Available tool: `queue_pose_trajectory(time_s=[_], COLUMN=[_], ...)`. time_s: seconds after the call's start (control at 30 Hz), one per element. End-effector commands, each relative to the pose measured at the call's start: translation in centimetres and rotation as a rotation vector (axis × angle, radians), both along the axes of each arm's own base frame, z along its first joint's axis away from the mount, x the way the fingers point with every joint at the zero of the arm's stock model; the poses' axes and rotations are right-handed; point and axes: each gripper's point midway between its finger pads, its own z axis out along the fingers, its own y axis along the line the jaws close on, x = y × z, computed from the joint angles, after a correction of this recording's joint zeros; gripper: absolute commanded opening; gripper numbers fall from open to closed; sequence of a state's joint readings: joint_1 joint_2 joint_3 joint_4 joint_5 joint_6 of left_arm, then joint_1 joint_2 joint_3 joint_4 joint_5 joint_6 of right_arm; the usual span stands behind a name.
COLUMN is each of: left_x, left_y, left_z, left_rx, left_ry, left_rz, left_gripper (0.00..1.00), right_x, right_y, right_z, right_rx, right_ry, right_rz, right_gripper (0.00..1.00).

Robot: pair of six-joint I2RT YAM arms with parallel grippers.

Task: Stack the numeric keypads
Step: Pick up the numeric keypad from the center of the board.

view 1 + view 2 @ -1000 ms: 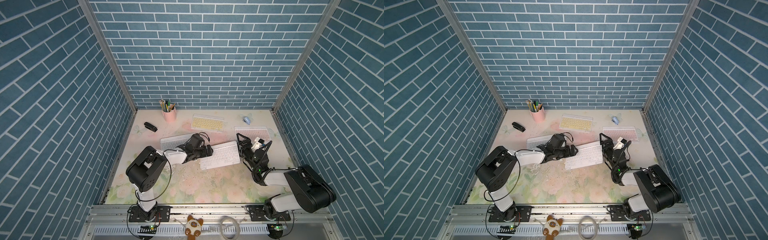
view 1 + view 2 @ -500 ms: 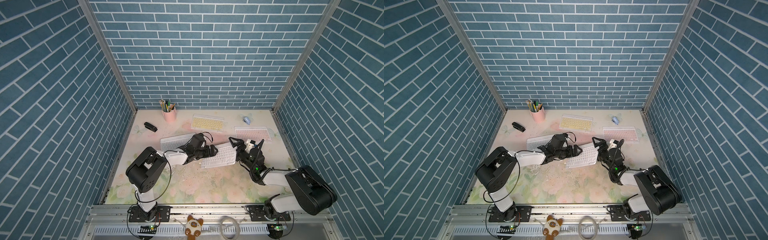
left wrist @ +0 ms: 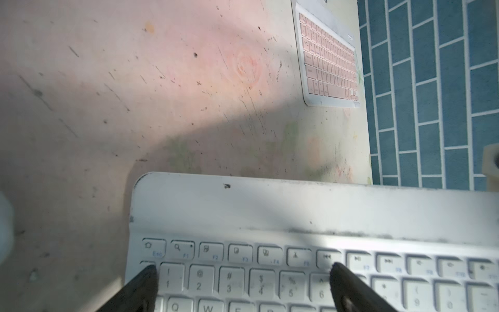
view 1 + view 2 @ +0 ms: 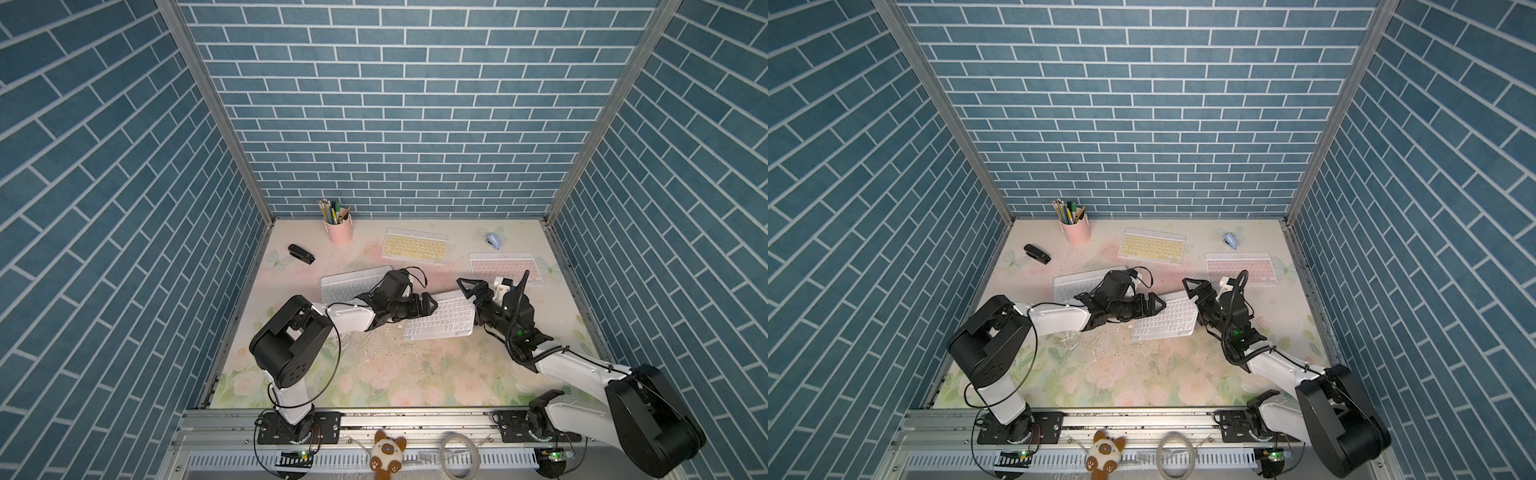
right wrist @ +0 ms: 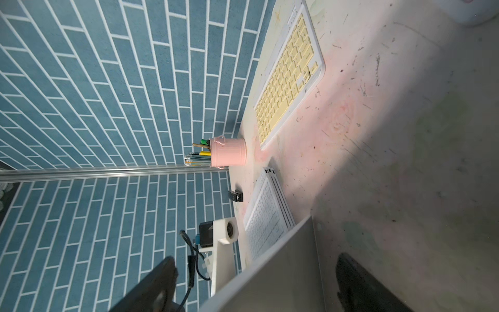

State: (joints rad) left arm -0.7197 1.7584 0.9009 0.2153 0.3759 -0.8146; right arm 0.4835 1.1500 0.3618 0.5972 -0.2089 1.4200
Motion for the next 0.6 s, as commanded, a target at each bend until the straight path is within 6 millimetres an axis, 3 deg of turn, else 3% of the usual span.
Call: queue_pose_trajectory(time_s=[0.0, 0.17, 0.37, 0.57], left_x=[-0.9, -1.0, -1.2, -1.1], left_y=[-0.5, -0.4, -0.1, -0.1], left_z=[0.9, 0.8, 1.0, 1.0], left_rx=[-0.023, -0.027, -0.024, -0.024], left_ry=[-0.008, -0.003, -0.012, -0.014], left_rz=[-0.04, -0.037, -0.034, -0.029], left_gripper=[1.0, 1.0, 0.99, 1.0], right_x=[-0.9, -1.2, -1.6, -2.2], right_y=[-0.3, 0.3, 1.1, 0.5], right_z=[-1.1, -1.8, -0.9, -1.0], right_rx=[-0.104, -0.101, -0.123, -0.142], right_ry=[0.052, 0.092, 0.091, 0.121], right_rz=[0.053, 0.113, 0.197, 0.233], right_gripper=[0.91, 0.84, 0.84, 0.84])
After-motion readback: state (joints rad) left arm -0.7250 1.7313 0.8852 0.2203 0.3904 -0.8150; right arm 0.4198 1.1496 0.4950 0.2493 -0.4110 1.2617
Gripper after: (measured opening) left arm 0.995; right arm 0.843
